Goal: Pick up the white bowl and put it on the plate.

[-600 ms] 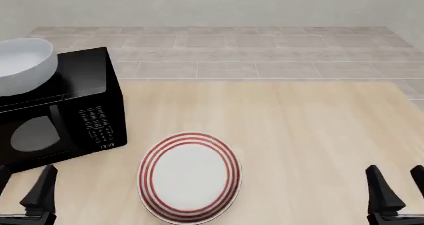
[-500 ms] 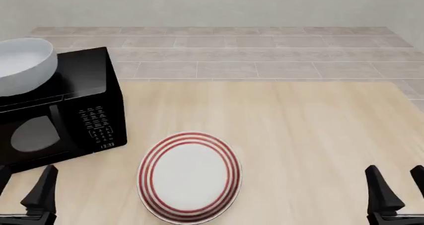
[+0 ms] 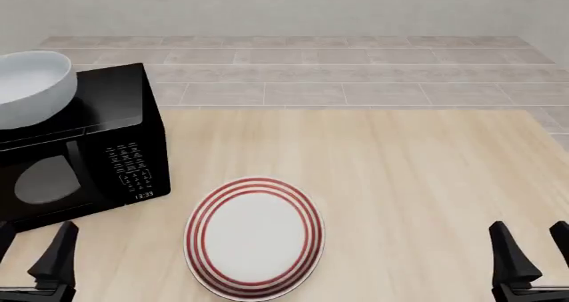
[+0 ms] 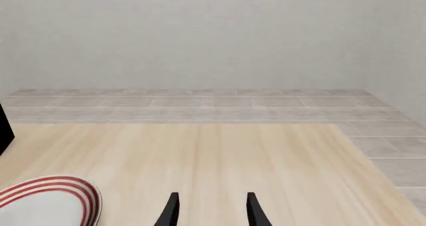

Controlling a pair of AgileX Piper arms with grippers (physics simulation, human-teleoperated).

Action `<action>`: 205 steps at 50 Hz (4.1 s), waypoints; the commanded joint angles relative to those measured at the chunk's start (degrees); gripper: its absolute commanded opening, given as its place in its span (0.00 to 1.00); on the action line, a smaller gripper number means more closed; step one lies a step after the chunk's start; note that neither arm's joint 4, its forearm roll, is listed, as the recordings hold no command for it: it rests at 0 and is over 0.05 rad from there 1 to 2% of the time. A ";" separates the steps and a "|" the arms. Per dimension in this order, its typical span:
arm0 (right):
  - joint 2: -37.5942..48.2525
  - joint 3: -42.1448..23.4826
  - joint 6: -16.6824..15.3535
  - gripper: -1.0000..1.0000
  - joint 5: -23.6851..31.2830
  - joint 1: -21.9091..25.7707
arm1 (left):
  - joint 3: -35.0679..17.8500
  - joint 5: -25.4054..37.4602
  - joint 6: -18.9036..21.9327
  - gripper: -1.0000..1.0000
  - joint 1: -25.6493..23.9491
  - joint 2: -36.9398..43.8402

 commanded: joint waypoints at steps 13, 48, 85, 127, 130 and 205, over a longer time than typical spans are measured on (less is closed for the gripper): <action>-0.17 -0.02 0.00 1.00 0.19 -0.04 | -8.28 7.05 4.67 1.00 0.92 0.25; -0.16 -0.02 0.00 1.00 0.19 -0.03 | -41.51 27.98 38.22 1.00 2.92 19.92; -0.17 -0.02 0.00 1.00 0.19 -0.02 | -59.99 45.50 53.82 1.00 3.62 38.35; -0.19 -0.02 0.00 1.00 0.20 -0.03 | -57.74 34.15 61.32 1.00 8.27 48.08; -0.16 -0.02 0.00 1.00 0.19 -0.03 | -56.97 33.65 61.23 1.00 8.06 48.34; -0.18 -0.02 -0.02 1.00 0.19 -0.02 | -51.34 19.60 60.98 1.00 12.10 59.66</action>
